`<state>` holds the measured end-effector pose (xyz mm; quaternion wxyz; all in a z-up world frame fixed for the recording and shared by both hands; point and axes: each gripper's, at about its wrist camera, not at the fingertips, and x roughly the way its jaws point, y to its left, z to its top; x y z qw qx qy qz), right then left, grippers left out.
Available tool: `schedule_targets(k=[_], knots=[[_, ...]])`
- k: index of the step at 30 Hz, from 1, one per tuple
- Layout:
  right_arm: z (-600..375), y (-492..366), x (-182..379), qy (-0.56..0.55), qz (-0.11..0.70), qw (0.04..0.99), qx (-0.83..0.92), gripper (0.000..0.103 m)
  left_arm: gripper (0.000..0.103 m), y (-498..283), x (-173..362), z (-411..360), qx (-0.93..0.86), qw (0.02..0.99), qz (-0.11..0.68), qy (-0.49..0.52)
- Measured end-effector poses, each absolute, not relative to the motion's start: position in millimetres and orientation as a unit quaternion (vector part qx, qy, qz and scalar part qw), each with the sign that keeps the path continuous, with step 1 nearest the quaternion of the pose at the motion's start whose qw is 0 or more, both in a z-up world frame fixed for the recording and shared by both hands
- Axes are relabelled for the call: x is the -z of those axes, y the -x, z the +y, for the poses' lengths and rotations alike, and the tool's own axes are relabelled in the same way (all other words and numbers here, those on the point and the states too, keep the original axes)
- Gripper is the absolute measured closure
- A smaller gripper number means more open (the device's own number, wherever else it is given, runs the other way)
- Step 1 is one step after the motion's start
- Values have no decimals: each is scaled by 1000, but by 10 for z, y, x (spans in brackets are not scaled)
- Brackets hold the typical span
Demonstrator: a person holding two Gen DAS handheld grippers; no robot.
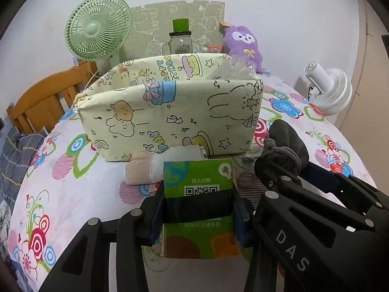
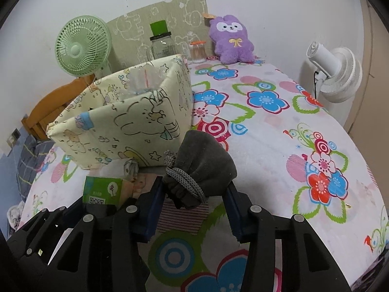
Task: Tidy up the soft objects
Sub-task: 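Carry the green box over the basket with left gripper while right gripper carries the pouch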
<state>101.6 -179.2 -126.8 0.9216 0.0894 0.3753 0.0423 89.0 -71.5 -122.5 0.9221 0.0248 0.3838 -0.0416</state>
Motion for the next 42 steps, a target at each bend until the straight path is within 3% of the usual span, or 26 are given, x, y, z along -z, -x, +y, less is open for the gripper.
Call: schedule_targets(k=[42], knots=[[-1668,-366,390,-96,288,952,-35,53,55,-364,408,-536,62,949,309,-14]])
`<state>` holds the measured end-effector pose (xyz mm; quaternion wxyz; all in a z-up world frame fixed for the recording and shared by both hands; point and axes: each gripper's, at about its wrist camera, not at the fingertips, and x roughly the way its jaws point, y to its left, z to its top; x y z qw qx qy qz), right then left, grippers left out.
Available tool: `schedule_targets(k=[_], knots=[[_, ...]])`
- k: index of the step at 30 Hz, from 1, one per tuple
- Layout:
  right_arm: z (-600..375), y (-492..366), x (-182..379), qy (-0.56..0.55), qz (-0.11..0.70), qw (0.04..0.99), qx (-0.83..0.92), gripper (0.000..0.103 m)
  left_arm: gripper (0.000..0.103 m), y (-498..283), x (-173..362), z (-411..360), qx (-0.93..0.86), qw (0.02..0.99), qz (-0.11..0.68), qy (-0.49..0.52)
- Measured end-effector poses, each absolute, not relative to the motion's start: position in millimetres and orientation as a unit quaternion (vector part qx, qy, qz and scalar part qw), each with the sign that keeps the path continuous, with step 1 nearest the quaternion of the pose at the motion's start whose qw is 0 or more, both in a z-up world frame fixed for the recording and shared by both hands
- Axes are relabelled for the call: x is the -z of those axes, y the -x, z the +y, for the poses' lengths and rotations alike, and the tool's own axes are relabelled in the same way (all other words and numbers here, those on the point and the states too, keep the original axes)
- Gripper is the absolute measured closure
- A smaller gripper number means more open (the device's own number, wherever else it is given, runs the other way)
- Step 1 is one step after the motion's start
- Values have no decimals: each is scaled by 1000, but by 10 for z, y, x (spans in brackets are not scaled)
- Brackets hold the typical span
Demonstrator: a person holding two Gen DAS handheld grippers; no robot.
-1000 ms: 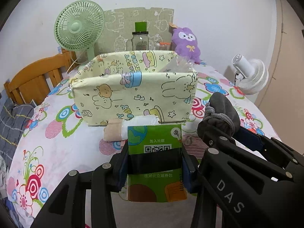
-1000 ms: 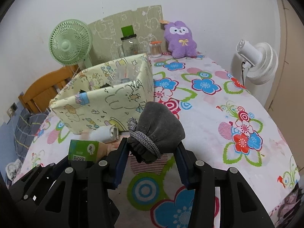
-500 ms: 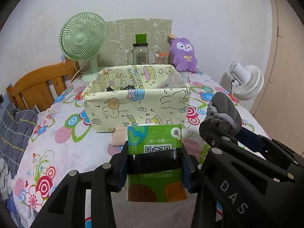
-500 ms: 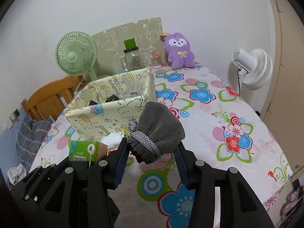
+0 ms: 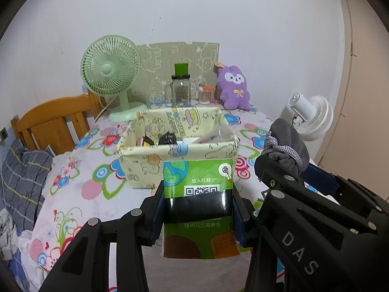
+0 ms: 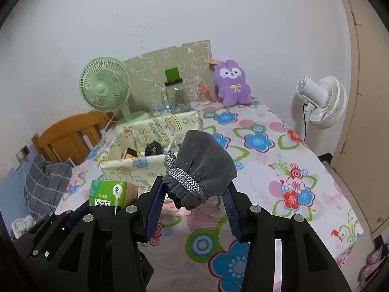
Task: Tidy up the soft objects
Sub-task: 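Carry the green box over the basket with left gripper while right gripper carries the pouch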
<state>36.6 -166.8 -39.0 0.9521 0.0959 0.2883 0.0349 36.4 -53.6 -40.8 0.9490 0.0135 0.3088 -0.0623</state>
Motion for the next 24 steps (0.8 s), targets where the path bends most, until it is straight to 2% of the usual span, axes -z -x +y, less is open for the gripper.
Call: schedule_targets(k=[24], knots=[[-1631,-343,-119,-96,241,966,-25,52,55,-398,-71,-495,76,962,260,-17]])
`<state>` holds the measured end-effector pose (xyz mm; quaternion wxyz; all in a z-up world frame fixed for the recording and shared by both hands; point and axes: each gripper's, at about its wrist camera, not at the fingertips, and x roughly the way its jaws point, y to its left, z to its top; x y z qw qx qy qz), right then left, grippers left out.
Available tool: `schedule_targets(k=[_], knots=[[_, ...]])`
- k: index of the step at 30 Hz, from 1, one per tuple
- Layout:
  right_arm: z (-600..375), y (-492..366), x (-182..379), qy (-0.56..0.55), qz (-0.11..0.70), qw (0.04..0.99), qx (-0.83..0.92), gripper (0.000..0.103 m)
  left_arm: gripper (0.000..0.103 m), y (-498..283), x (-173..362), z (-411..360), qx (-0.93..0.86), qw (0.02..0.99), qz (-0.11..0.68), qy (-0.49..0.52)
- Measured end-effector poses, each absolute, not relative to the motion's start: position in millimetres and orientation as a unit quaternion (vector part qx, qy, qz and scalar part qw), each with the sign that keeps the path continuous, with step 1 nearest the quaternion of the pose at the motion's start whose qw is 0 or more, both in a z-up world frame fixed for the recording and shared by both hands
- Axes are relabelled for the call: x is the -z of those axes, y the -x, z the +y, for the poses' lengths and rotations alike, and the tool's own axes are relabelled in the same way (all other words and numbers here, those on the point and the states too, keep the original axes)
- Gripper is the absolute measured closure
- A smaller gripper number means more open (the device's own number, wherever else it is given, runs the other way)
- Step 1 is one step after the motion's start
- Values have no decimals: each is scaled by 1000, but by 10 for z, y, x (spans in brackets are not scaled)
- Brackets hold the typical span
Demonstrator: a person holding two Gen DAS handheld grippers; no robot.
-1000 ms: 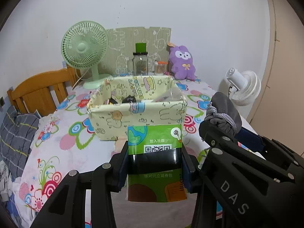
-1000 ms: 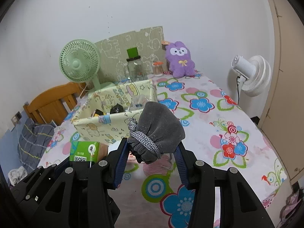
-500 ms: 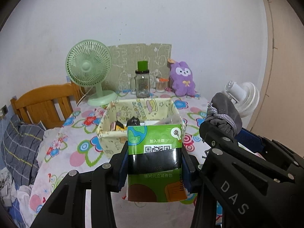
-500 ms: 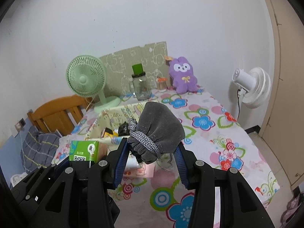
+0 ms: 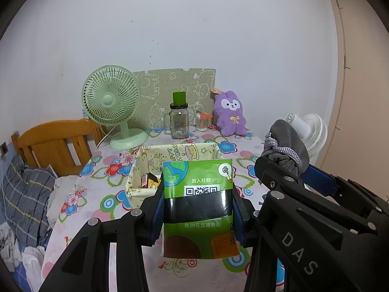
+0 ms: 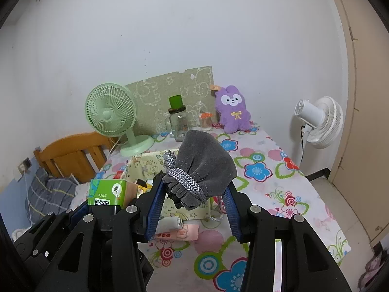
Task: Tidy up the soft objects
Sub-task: 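Carry the green box over the basket with left gripper while right gripper carries the pouch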
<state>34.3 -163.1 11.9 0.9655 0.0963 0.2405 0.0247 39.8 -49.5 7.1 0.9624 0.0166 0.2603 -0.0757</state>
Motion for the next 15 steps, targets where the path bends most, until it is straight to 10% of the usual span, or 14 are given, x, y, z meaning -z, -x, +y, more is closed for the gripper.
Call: schedule_targets(k=[15], knots=[[-1600,-611,-44,-92,254,963,-18,52,55,-650,17,-490,72,960,271,-18]])
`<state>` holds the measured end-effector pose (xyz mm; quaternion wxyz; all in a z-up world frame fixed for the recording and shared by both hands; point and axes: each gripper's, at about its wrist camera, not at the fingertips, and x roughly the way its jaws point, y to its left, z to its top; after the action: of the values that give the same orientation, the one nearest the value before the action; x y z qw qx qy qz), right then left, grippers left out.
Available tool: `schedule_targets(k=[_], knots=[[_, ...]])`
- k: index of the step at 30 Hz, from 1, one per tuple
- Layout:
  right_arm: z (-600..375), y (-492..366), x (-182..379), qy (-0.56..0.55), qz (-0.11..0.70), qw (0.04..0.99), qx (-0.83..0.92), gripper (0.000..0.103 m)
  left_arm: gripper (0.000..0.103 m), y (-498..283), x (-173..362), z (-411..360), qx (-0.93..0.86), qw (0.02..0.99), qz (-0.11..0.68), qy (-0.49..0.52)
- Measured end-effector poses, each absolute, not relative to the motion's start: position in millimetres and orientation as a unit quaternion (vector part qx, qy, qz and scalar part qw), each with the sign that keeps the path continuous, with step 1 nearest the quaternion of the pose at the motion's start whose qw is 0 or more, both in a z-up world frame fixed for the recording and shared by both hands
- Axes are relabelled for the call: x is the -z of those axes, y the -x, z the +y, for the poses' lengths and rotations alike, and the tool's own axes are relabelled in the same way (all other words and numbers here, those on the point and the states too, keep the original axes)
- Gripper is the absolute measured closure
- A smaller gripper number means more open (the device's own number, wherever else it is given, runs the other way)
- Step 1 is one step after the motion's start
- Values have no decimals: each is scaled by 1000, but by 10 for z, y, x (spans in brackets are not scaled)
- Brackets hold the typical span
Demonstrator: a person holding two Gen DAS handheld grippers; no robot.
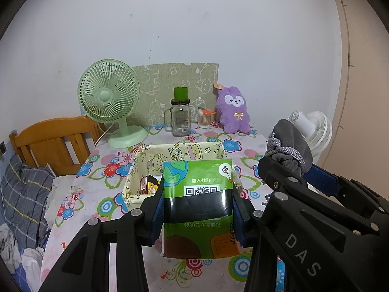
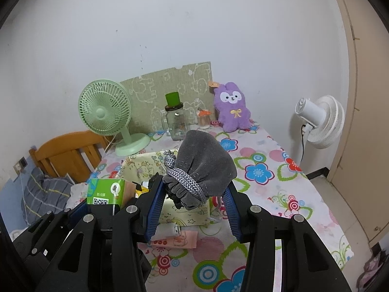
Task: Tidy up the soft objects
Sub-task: 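Carry the green box over the basket with left gripper while right gripper carries the pouch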
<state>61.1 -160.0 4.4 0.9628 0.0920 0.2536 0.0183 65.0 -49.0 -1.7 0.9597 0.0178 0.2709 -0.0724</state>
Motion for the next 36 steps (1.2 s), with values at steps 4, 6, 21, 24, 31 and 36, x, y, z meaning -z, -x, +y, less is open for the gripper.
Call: schedule_targets(k=[4,6,21,24,31,36], knots=[[-1603,-750,1,-93,264,960,-20,52,55,-757,51,-506,69,958,279,-19],[-1607,-817,21,-94,268,959,-21,52,55,-824,71,-509,68,957,283,-19],[-1593,-1273,179,-99,299,949,-23,52,55,-1252,211,-498,56,948,311,-15],[-1564,-1364,208,-99,305,947,-25,52,55,-1331,242,-463,53,947,317,-11],[-1480,-1552,312,-102,321,941,-34,52,55,-1517,343,-386,42,942,333,-9],[-1405,-1678,390,-102,333,936,-47,52,55,-1649,434,-304,29,938,345,-6]])
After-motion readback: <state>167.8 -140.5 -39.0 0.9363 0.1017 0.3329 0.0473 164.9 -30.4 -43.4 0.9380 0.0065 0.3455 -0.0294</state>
